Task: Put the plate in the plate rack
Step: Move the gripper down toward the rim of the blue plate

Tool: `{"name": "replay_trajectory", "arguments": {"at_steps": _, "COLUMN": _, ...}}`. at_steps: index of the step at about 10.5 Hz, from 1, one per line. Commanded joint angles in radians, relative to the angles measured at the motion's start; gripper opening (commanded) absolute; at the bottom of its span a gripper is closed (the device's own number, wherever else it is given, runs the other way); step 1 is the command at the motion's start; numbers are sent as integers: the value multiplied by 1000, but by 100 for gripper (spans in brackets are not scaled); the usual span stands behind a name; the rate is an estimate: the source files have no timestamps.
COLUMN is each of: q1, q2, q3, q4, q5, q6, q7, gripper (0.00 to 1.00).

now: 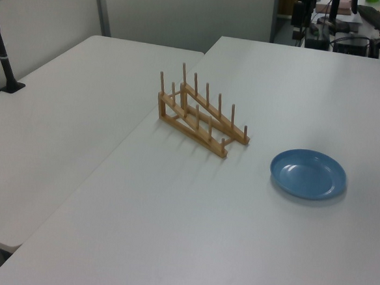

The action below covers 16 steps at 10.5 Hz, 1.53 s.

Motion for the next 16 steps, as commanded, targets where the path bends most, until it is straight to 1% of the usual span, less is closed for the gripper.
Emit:
{"name": "replay_trajectory", "arguments": {"at_steps": 1, "q1": 16, "q2": -16, "q3": -11, "q4": -29, "q5": 4, "q6": 21, "q7": 9, "gripper": 100}}
{"name": "replay_trajectory", "arguments": {"at_steps": 11, "q1": 17, "q2": -11, "q3": -11, "q4": -31, "q5": 4, "q6": 25, "q7": 7, "gripper": 100}}
{"name": "replay_trajectory", "arguments": {"at_steps": 13, "q1": 19, "q2": -3, "q3": -10, "q4": -34, "q5": 4, "q6": 30, "q7": 4, "gripper": 100}}
{"name": "replay_trajectory", "arguments": {"at_steps": 14, "q1": 22, "q2": 21, "q3": -2, "q4": -37, "q5": 2, "q6": 31, "q7": 1, "gripper": 100}}
{"name": "replay_trajectory", "arguments": {"at_steps": 15, "q1": 32, "q2": 34, "q3": 2, "q4": -44, "q5": -1, "q6": 53, "q7": 0, "gripper": 100}}
{"name": "replay_trajectory", "arguments": {"at_steps": 16, "q1": 63, "q2": 37, "q3": 2, "q4": -84, "q5": -2, "q6": 91, "q7": -9, "gripper": 100}}
